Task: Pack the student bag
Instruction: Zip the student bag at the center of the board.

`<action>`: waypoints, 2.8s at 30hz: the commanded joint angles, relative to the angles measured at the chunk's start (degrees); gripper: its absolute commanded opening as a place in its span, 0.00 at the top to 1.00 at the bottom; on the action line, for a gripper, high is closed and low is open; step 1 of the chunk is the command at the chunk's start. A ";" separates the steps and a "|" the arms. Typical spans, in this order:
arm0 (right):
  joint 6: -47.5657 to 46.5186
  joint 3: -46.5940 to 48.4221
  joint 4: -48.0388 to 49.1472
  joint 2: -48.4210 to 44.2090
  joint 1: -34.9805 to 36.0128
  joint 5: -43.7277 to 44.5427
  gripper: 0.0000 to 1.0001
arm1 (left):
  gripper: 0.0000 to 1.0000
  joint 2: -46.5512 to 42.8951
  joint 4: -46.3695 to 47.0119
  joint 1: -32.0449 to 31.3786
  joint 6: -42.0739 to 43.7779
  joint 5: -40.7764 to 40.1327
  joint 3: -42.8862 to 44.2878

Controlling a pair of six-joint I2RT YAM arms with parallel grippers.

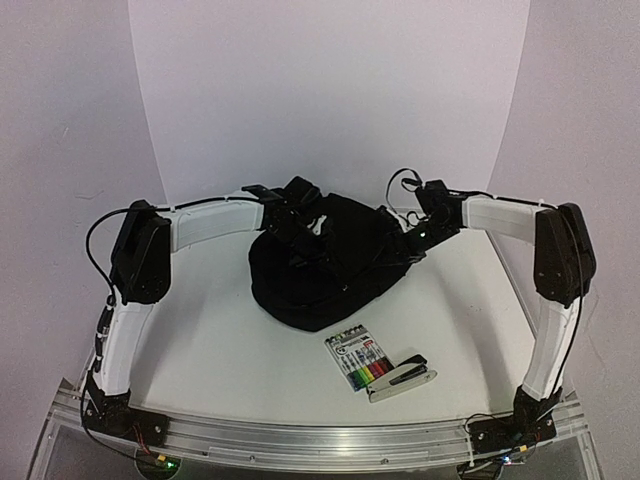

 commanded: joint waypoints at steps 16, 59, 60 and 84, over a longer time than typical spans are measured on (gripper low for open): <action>-19.18 -1.52 0.15 2.79 3.31 -3.45 0.21 | 1.00 6.84 3.54 0.07 0.06 3.54 11.57; -38.84 -1.19 9.77 0.24 10.64 3.29 0.33 | 1.00 -19.95 5.03 1.39 -3.12 2.56 -23.53; -40.30 -0.51 10.12 0.85 11.25 3.21 0.33 | 1.00 -20.09 5.42 1.50 -3.45 2.57 -23.83; -51.49 -3.12 10.17 2.73 11.73 12.58 1.00 | 1.00 -26.88 1.96 3.77 -5.95 -2.93 -30.82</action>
